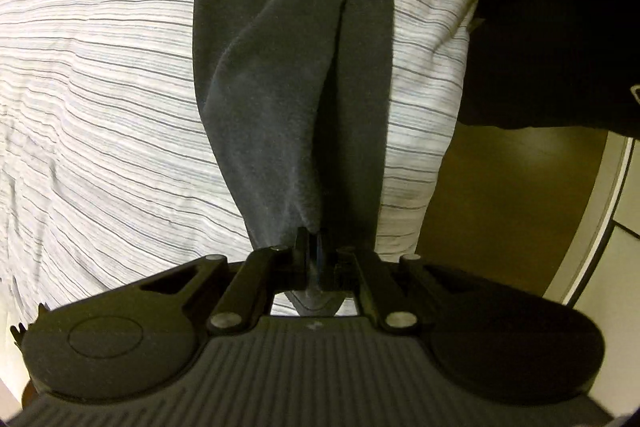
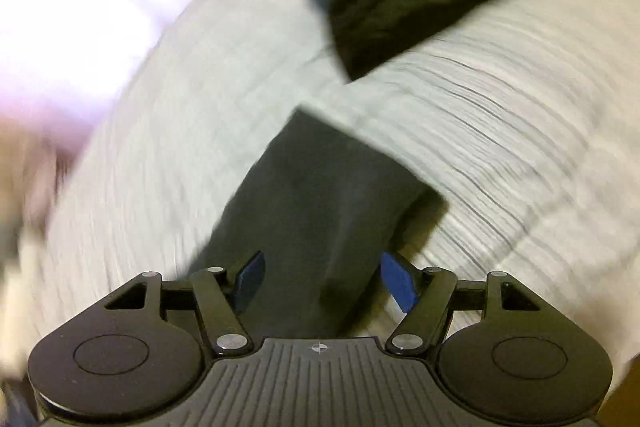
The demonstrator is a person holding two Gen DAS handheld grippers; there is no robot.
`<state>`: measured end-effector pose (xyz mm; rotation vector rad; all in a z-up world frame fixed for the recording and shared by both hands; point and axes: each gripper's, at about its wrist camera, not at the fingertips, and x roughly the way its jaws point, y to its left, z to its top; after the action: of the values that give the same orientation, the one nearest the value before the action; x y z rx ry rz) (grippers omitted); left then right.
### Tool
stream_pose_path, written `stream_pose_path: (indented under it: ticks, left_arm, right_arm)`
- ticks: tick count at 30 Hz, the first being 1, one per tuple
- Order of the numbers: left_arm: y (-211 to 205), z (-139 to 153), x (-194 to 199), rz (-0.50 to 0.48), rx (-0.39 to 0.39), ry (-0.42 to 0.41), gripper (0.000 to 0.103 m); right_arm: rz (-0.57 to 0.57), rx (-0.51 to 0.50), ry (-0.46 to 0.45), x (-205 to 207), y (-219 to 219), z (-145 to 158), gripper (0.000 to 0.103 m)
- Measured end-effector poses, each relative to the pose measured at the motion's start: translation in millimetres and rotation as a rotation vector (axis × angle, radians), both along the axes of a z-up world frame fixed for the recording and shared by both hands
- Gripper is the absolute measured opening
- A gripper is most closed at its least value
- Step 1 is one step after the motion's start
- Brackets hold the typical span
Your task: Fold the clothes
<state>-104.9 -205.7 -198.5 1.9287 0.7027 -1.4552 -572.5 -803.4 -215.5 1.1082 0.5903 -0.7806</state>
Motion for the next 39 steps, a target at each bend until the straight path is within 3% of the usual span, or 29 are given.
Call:
stream_pose_path:
  ticks: [2,4,9,14,17,19,20,22,27,30,34,36,39]
  left_arm:
    - [-4.6,1.0,-0.5,-0.01,-0.001,-0.013,0.001]
    - [-7.5,2.1,-1.8,-0.023,-0.008,-0.03,0.001]
    - [-0.7,8.3,-8.2,-0.024,-0.075,-0.088,0.001]
    - [20.3,17.3,-10.5,0.036,-0.19,-0.113,0.001]
    - [34.4,28.1,-4.8,0.109,-0.302,-0.107,0.001]
    - [50.1,32.9,-5.1,0.099,-0.368,-0.094,0.001]
    - [58.3,35.2,-5.5,0.089,-0.401,-0.088,0.001]
    - [79.0,26.4,-10.5,0.031,-0.421,-0.08,0.001]
    - [122.1,-31.4,-26.6,-0.134,-0.382,-0.064,0.002]
    - [136.4,-44.9,-22.5,-0.107,-0.342,-0.045,0.003]
    - [148.7,-29.6,21.2,0.195,-0.372,0.041,0.008]
    - [144.5,-20.4,51.6,0.41,-0.409,0.126,0.01]
    - [126.6,-10.6,92.5,0.658,-0.492,0.238,0.02]
  right_arm:
    - [-0.084,0.034,-0.034,-6.8,-11.1,-9.7,0.068]
    - [-0.12,0.061,-0.052,-8.7,-22.9,-18.5,0.015]
    - [-0.061,0.03,0.061,-8.8,-31.4,-13.9,0.013]
    - [0.027,-0.042,0.172,3.3,-5.5,2.9,0.013]
    - [0.053,-0.067,0.182,16.8,16.6,6.1,0.014]
    - [0.097,-0.078,0.172,32.3,36.3,8.9,0.018]
    - [0.131,-0.087,0.169,42.1,48.9,10.2,0.028]
    - [0.194,-0.101,0.157,62.6,76.8,10.6,0.073]
    - [0.296,-0.066,0.112,102.0,161.9,7.7,0.077]
    - [0.338,0.002,0.125,120.4,210.1,2.8,0.077]
    - [0.395,0.047,0.106,138.2,260.2,4.7,0.077]
    - [0.441,0.072,0.114,150.2,277.9,-1.5,0.077]
    - [0.487,0.121,0.138,168.3,295.9,-17.1,0.077]
